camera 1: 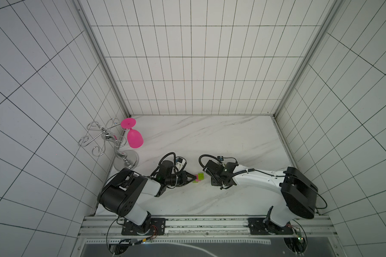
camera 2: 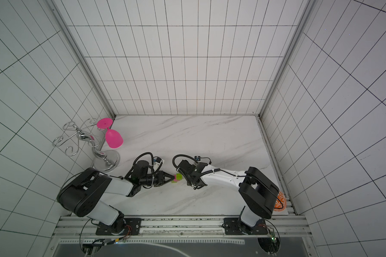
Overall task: Assemble the letter y with lego
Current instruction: Assemble the lego brick with the lego brick.
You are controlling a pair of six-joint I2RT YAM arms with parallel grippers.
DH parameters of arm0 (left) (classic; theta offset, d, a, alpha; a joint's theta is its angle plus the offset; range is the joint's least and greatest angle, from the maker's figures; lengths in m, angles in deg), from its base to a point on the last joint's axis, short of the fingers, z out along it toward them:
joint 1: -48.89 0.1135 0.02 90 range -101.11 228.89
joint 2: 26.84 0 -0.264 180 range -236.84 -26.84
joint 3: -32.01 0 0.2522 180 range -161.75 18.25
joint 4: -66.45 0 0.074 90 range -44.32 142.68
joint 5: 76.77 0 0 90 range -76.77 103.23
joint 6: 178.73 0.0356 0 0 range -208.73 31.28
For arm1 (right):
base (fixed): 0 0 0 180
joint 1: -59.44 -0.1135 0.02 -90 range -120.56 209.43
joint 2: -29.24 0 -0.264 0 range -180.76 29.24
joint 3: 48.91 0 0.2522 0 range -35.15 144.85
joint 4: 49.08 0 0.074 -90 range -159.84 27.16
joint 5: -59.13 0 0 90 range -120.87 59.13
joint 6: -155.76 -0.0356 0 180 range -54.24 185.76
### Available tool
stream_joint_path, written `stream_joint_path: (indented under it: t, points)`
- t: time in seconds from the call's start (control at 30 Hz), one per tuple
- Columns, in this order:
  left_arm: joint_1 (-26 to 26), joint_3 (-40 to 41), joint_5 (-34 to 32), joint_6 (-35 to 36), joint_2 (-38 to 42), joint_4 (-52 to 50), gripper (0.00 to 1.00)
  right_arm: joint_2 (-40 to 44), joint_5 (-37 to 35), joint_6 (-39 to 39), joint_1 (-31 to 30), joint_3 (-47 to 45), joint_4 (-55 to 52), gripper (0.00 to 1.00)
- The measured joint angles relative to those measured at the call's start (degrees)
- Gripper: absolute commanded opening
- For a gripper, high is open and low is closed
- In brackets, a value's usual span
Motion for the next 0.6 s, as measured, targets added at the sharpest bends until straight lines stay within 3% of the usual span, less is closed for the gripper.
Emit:
stream_joint_path:
  t: [0.6]
  points:
    - [0.00,0.00,0.00,-0.02,0.11,-0.04,0.17,-0.39,-1.51,1.01,-0.04,3.04,-4.92,0.21]
